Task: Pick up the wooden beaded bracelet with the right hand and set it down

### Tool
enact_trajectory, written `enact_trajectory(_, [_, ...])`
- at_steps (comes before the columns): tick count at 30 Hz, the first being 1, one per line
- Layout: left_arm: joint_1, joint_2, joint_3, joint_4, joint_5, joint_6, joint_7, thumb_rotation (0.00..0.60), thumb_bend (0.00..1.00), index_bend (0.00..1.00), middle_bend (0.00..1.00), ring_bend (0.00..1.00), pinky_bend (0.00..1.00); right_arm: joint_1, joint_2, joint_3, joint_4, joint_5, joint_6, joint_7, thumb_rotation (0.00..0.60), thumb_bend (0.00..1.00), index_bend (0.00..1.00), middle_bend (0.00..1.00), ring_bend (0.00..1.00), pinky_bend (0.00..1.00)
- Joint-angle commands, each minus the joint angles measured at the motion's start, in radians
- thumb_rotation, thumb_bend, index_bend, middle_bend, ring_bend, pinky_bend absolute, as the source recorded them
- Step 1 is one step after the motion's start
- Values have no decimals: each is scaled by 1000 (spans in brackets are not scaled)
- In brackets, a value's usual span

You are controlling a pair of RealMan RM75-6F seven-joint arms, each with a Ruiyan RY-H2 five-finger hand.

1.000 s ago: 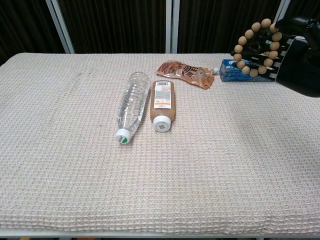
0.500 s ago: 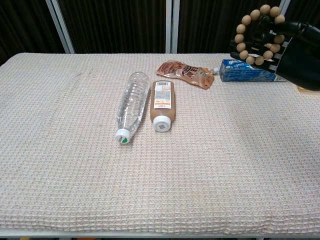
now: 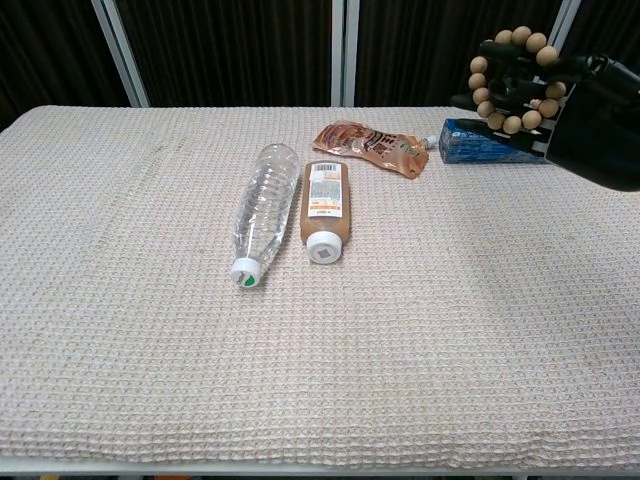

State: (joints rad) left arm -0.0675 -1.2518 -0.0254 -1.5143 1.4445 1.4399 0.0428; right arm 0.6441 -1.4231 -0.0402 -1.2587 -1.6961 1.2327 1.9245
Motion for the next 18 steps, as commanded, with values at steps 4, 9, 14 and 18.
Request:
enact_trajectory(4, [1,3,1,-4,0,1,3,600,0,140,60,0,0,-2,0,-7,-8,2,6,-24,431,396,245,521,142,0])
enact_trajectory(9, [2,5,3,-8,1,2,2,600,0,140,60,0,0,-6,-8,-9,-11,7,11,-69,428,370,268,520,143,0])
enact_trajectory(14, [1,7,3,-12,-1,-3,4,600,0,140,60,0,0,-5,-16,-12,-19,9,12,-80,328,622,334,519,142,0])
enact_trajectory(18, [1,8,2,-14,-5,-5,7,600,0,140,60,0,0,-5,-31,-9,0,8,19,-101,214,717,340,519,141,0])
